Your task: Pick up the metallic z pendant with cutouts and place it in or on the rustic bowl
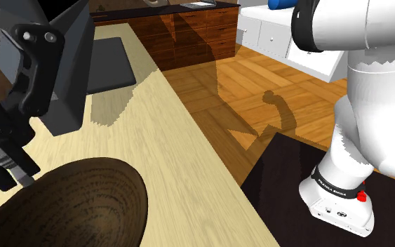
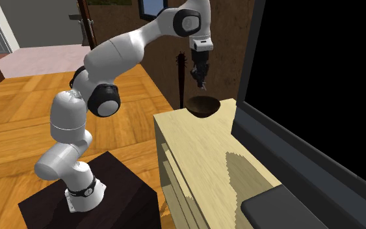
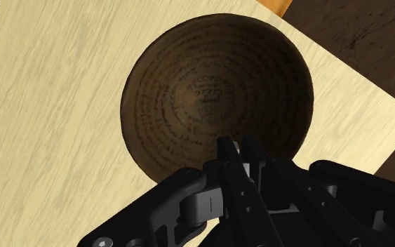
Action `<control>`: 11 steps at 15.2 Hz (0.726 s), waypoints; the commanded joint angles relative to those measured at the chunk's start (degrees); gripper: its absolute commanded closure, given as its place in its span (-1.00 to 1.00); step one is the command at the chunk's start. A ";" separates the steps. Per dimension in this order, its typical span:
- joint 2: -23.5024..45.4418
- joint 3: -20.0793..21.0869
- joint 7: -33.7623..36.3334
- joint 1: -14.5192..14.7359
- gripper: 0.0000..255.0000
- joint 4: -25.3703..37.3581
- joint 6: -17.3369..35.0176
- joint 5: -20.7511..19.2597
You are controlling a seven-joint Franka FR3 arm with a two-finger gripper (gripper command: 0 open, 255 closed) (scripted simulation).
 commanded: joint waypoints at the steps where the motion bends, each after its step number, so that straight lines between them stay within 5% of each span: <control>1: 0.90 -0.20 1.06 0.93 1.00 -0.64 1.16 -0.65; 11: -5.43 1.37 0.56 -7.71 1.00 -18.15 13.05 4.86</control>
